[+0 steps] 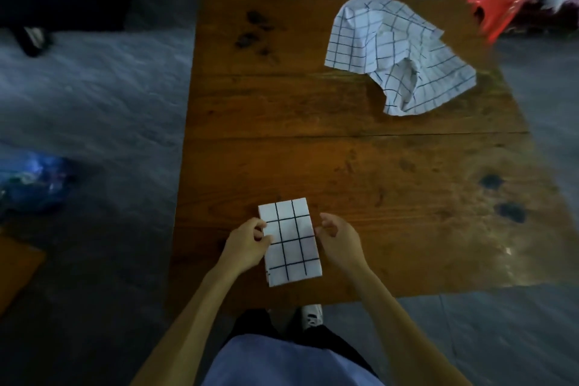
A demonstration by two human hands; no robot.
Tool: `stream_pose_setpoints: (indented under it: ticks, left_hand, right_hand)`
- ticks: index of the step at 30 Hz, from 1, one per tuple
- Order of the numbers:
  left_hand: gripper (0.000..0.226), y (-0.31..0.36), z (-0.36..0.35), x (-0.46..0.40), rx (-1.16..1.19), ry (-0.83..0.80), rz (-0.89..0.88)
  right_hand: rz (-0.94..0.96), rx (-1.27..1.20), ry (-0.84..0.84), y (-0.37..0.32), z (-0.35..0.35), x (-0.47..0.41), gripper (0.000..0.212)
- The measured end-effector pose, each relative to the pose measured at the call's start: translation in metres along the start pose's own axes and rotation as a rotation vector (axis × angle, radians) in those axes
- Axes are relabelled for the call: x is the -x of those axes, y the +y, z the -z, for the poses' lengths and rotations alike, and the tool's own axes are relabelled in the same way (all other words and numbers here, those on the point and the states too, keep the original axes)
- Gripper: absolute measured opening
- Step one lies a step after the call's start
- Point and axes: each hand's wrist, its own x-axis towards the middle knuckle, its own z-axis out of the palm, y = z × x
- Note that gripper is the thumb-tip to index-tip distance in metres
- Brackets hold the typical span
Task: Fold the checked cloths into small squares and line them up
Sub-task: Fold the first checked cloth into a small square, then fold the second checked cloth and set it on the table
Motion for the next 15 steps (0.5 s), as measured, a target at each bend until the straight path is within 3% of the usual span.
stream_pose_setpoints:
  ticks: [7,15]
  left_hand:
    - [0.032,0.029,0.019,0.053,0.032,0.266,-0.061]
    - [0.038,0.060,0.102,0.096,-0.001,0.524,-0.182]
  right_hand:
    - [0.239,0.016,-0.057,-0.043,0.025,0.004,0.036]
    - [0.591,0.073,-0.064,-0.150,0.032,0.023,0.032]
